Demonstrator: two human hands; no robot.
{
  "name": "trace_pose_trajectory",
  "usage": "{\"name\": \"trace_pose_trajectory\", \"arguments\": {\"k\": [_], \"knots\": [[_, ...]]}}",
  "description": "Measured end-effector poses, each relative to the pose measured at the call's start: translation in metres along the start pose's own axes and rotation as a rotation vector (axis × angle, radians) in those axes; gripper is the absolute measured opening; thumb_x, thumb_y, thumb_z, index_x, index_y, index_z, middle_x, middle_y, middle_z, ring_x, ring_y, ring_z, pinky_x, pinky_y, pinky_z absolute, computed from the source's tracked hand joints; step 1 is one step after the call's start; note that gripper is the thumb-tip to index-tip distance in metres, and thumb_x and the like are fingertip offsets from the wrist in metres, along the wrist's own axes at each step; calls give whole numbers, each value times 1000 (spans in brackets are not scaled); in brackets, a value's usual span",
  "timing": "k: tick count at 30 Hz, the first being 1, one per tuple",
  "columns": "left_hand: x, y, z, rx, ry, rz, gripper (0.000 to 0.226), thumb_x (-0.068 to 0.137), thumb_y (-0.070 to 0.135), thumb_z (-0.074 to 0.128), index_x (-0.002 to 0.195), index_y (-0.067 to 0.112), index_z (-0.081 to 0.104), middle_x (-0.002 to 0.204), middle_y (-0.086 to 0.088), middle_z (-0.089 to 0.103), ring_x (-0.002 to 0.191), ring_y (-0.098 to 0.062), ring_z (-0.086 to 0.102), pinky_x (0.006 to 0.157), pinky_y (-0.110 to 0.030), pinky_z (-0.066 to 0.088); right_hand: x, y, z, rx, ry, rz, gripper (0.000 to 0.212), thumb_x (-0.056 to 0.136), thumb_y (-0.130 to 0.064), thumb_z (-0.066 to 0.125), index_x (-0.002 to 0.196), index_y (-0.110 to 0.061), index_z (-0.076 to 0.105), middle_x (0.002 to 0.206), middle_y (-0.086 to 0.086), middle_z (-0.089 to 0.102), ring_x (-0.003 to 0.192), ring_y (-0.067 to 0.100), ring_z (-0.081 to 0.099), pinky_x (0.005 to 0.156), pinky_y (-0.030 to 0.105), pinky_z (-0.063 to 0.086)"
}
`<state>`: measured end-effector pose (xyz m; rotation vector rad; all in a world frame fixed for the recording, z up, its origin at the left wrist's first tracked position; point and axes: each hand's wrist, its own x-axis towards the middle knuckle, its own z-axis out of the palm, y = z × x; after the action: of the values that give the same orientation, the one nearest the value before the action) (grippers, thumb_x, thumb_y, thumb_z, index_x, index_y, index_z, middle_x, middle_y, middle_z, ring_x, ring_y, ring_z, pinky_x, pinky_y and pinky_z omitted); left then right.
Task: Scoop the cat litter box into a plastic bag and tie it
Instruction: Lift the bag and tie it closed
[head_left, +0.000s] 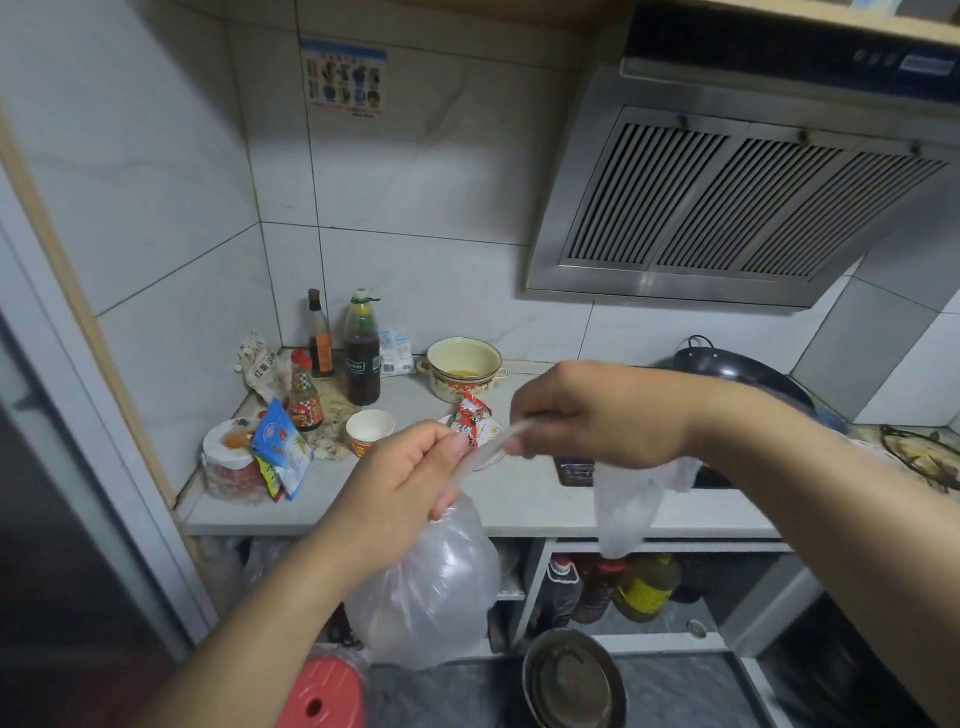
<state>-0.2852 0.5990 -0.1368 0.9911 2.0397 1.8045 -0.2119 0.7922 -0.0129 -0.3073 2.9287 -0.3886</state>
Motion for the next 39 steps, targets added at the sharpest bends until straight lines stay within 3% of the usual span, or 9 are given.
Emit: {"name": "trace_pose_trajectory", "arguments": {"k": [2,8,14,17,21,26,30,35,39], "knots": [[0,3,-2,-125,-58,-72,24,101,29,54,91,8,64,59,-3,55,60,-17,46,61,-27,40,-5,8,-5,146,12,-4,17,99,-32,62,89,-21,69,64,-11,52,60,1,45,60,19,41],[9,17,6,-216,-193,-267,17,87,9,66,104,13,65,67,-15,66,63,-25,44,55,-25,38,-5,13,-8,265,80,-86,21,95,-35,61,92,-16,69,82,16,60,75,22,53,82,54,49],[-5,37,33,-135,92,15,47,82,14,82,115,34,54,64,-13,73,52,-9,65,56,-15,46,-5,15,-13,306,133,-83,12,97,-24,67,93,-13,70,79,-1,64,76,5,55,80,37,51],[-9,36,33,-117,109,201,65,82,12,81,120,57,54,70,-9,74,63,-21,74,66,-31,59,-4,15,-7,399,141,-77,19,96,-23,67,92,-5,69,77,-3,61,74,7,54,72,36,49],[-6,25,30,89,98,428,23,90,32,70,112,39,72,78,6,73,67,-14,72,60,-36,60,-1,15,3,482,152,-58,27,93,-29,67,92,-2,68,79,4,63,76,13,56,75,46,51],[0,17,32,67,169,295,8,92,33,60,89,34,67,84,13,65,61,-2,54,57,-15,41,-4,18,9,465,134,17,25,97,-28,65,99,-3,64,63,-8,58,60,8,52,59,22,44],[6,18,36,-96,308,169,14,91,26,59,80,26,65,105,10,60,71,-11,54,61,-24,42,-7,18,23,660,100,70,13,101,-12,56,111,-6,61,72,-3,62,64,11,54,61,23,45],[8,32,40,-395,340,28,17,101,16,57,86,15,65,69,-4,60,45,-11,38,42,-24,33,-5,7,43,406,153,96,31,103,-30,53,77,-14,62,71,-3,60,67,11,53,71,37,47],[14,34,41,-464,332,20,18,97,8,61,88,16,47,65,-6,49,47,-13,36,42,-26,29,-8,-5,49,272,152,62,31,103,-27,50,77,-10,59,68,1,57,60,6,46,60,24,40]]}}
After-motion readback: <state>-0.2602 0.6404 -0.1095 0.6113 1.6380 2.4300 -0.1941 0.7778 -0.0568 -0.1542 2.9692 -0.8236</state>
